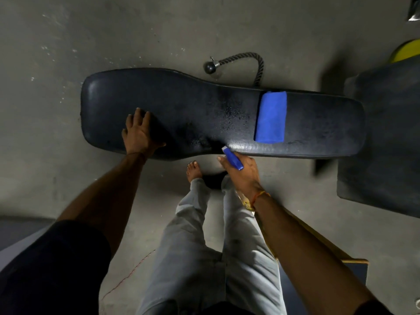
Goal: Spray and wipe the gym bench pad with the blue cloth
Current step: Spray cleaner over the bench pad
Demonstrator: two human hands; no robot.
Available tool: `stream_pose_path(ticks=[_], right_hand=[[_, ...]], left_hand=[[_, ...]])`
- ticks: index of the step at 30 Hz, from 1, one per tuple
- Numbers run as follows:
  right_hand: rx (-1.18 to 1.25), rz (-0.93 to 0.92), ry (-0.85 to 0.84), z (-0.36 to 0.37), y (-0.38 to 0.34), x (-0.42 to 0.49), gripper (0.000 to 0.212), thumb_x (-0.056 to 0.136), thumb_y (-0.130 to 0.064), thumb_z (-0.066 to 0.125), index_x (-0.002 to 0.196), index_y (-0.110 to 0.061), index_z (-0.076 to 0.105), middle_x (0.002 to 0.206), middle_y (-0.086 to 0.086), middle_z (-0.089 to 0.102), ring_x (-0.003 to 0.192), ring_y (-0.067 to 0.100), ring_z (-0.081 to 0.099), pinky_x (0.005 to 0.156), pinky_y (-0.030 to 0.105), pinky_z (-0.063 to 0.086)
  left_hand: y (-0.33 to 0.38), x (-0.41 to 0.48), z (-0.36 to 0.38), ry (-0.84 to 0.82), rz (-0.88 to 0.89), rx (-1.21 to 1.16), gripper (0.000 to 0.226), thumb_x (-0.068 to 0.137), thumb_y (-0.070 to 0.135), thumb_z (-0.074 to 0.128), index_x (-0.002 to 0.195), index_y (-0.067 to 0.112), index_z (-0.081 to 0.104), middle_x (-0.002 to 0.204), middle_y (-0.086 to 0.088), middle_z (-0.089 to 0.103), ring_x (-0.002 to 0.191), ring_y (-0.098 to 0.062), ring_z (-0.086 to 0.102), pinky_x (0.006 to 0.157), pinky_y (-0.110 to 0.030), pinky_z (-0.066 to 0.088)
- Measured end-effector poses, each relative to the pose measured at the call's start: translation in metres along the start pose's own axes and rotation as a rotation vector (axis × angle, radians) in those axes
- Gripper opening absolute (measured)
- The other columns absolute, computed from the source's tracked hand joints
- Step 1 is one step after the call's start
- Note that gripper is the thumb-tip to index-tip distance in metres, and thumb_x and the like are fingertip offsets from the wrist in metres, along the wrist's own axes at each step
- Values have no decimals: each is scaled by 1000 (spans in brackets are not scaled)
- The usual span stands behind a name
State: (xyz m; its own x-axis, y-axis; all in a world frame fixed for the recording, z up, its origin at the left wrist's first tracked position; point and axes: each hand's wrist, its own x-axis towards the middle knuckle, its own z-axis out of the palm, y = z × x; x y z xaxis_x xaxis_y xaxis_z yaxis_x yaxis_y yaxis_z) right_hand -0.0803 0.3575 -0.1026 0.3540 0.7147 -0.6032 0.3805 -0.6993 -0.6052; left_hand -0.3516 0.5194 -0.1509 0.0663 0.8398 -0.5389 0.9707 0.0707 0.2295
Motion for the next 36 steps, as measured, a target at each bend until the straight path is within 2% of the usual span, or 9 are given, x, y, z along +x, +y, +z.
stream_pose_path(ticks=[3,8,13,15,20,24,29,33,36], right_hand=[[120,40,42,-1,-4,13,59,76,-88,63,94,-33,72,90,0,75,95,29,72,96,55,57],[233,34,95,-11,-30,12,29,95,-41,76,86,-14,69,81,14,70,78,28,67,63,13,49],[74,-33,41,0,-22,14,39,88,-66,70,84,-27,68,82,3,73,83,29,72,81,48,61],[-34,-77,-39,7,-16,14,38,88,-72,66,89,-34,69,92,-1,76,91,24,72,90,50,58],[-196,-243,-259,26,-23,2,11,96,-35,75,94,-29,66,73,-24,55,70,-10,52,73,2,39],[-233,-306,-359,42,-25,0,15,97,-45,72,96,-34,62,82,-13,64,74,4,60,78,24,51],[-153,-343,-312,55,-52,0,39,85,-72,58,83,-33,64,74,-11,63,73,14,62,75,35,55],[-196,-386,-322,68,-83,1,40,94,-49,73,93,-9,71,82,13,70,78,30,65,78,42,54],[-185,-412,-323,78,-100,3,39,95,-45,74,91,-6,70,82,17,70,78,33,66,80,46,56]], left_hand=[[-23,0,-3,19,-123,-86,119,69,43,90,161,28,16,171,-7,-1,155,-43,0,119,-70,19],[-50,-2,5,48,-194,-211,125,67,45,91,162,28,12,171,-9,-1,155,-43,0,124,-62,18],[-58,-2,-1,58,-157,-194,114,68,39,92,160,26,25,170,-10,12,155,-41,9,125,-56,21],[-62,-2,-7,66,-136,-178,109,68,33,92,158,27,30,168,-9,19,152,-41,15,121,-59,29],[-79,-3,-11,110,-145,-175,103,67,28,91,154,24,36,164,-7,24,150,-41,19,117,-60,36],[-99,-7,0,186,-301,-312,110,56,44,92,149,18,39,159,-15,29,145,-42,31,117,-55,39],[-101,-15,2,211,-345,-386,107,62,30,94,151,11,38,161,-17,29,144,-41,36,119,-50,38],[-99,-19,0,220,-398,-441,108,69,26,92,157,9,31,165,-19,22,150,-38,29,125,-41,27],[-96,-20,-1,214,-423,-488,108,72,21,90,159,7,27,167,-19,16,154,-34,20,125,-35,20]])
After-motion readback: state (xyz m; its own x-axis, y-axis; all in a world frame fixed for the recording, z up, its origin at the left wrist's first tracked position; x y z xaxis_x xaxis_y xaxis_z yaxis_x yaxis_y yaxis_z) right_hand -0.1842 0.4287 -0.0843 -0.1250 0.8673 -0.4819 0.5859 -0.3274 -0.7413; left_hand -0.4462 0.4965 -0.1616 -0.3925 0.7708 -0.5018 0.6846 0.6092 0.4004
